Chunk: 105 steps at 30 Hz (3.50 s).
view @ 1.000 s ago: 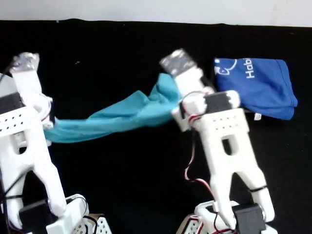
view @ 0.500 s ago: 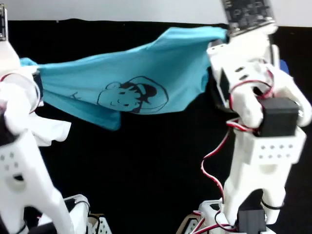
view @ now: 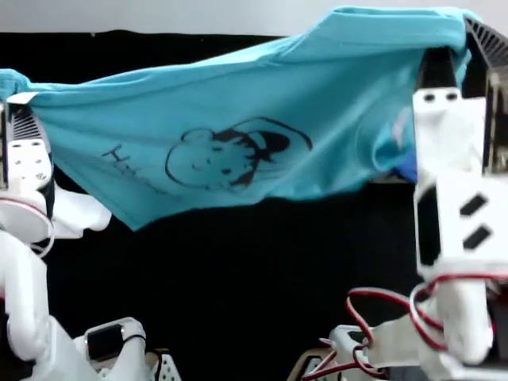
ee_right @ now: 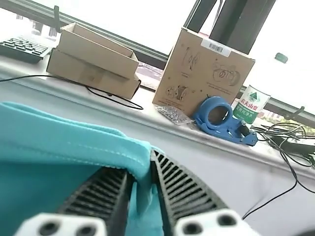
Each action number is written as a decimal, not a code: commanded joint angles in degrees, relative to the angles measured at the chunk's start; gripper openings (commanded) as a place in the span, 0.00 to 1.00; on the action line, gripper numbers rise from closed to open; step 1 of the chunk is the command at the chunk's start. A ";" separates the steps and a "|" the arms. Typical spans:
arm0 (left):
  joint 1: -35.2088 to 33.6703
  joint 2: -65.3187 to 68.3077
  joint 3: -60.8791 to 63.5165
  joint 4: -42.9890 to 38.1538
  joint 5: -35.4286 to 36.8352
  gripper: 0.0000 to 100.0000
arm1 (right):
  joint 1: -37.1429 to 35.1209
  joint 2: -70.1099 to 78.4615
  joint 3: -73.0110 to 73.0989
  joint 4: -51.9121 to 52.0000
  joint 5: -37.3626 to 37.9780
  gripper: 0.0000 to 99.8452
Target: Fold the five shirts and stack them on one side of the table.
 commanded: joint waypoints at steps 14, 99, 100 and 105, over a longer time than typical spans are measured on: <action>-1.10 -8.22 12.18 -0.53 4.66 0.01 | 1.71 -0.22 -22.29 14.11 0.09 0.01; 5.14 63.43 -11.82 25.05 -4.66 0.01 | -3.21 70.29 -27.82 15.34 0.70 0.01; 5.05 61.41 -8.84 24.53 -5.36 0.01 | -3.65 66.68 -22.81 15.34 0.70 0.01; 5.05 53.76 2.86 22.51 -7.56 0.01 | -4.18 46.55 16.13 15.08 0.53 0.01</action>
